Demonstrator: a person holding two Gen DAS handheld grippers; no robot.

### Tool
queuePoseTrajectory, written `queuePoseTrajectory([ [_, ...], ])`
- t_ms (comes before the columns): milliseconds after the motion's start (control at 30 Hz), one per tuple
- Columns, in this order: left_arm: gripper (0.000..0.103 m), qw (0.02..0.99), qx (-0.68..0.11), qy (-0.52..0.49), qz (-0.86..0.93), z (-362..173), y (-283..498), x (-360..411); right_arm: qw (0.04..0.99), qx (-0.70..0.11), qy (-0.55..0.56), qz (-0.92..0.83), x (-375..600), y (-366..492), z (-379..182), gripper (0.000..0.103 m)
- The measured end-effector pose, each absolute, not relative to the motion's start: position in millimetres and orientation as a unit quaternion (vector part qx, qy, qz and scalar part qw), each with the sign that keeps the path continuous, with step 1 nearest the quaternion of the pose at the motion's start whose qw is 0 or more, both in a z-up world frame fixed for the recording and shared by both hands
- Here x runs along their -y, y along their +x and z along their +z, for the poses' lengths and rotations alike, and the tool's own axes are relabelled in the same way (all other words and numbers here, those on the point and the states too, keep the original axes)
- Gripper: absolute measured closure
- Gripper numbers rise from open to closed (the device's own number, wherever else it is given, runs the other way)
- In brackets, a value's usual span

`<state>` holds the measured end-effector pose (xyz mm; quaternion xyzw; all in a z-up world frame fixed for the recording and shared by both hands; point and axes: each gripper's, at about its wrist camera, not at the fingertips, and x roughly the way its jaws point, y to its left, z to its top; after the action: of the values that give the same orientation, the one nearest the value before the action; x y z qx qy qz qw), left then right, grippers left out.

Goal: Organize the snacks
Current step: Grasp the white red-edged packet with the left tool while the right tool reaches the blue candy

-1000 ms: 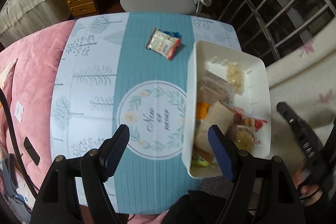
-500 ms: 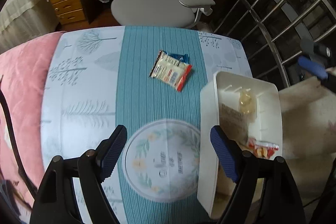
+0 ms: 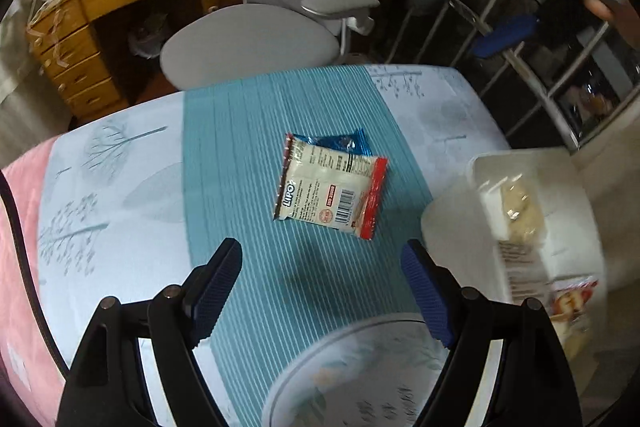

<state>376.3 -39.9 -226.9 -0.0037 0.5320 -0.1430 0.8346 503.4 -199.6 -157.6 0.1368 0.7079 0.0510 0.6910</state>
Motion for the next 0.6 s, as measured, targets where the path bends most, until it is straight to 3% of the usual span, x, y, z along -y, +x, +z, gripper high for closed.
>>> queuePoseTrajectory([
  [333, 0.023, 0.847, -0.491, 0.011, -0.203, -271, 386, 53, 0.607, -0.774, 0.174, 0.042, 179, 525, -251, 0.038],
  [467, 0.034, 0.852, -0.484, 0.012, -0.202, -283, 391, 59, 0.591, -0.788, 0.17, 0.034, 173, 526, -269, 0.038],
  [600, 0.034, 0.862, -0.469, 0.026, -0.192, -288, 395, 68, 0.585, -0.794, 0.162, 0.036, 165, 527, -278, 0.038],
])
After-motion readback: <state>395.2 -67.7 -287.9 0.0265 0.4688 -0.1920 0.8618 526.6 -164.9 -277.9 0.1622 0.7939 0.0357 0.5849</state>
